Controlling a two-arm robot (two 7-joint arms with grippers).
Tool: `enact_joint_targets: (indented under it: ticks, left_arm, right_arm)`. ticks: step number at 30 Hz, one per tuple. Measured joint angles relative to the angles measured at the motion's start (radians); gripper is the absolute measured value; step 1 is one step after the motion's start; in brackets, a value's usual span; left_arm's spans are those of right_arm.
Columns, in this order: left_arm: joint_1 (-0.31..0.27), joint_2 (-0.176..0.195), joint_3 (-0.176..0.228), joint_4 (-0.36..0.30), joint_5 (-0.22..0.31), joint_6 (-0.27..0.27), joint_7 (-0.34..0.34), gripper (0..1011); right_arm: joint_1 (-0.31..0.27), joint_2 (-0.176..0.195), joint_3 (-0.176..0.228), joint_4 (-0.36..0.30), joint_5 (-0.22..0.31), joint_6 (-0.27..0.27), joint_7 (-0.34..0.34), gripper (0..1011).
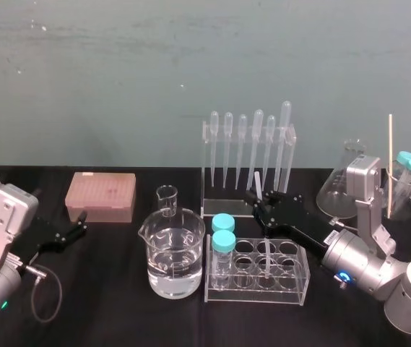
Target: Pick up the stirring rod with one hand, then place it down.
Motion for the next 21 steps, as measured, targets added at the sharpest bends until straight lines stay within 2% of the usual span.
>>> enact_joint_targets:
  ticks: [9, 11, 21]
  left_arm:
    - [0.0, 0.0, 0.0, 0.0, 0.0, 0.0, 0.0, 1000]
    - [0.0, 0.0, 0.0, 0.0, 0.0, 0.0, 0.0, 1000]
    - [0.0, 0.0, 0.0, 0.0, 0.0, 0.0, 0.0, 1000]
  right_arm:
    - [0.0, 0.001, 0.0, -0.001, 0.001, 0.001, 0.001, 86]
    - [0.0, 0.001, 0.0, -0.001, 0.001, 0.001, 0.001, 122]
    - [0.0, 0.001, 0.001, -0.002, 0.002, 0.001, 0.001, 435]
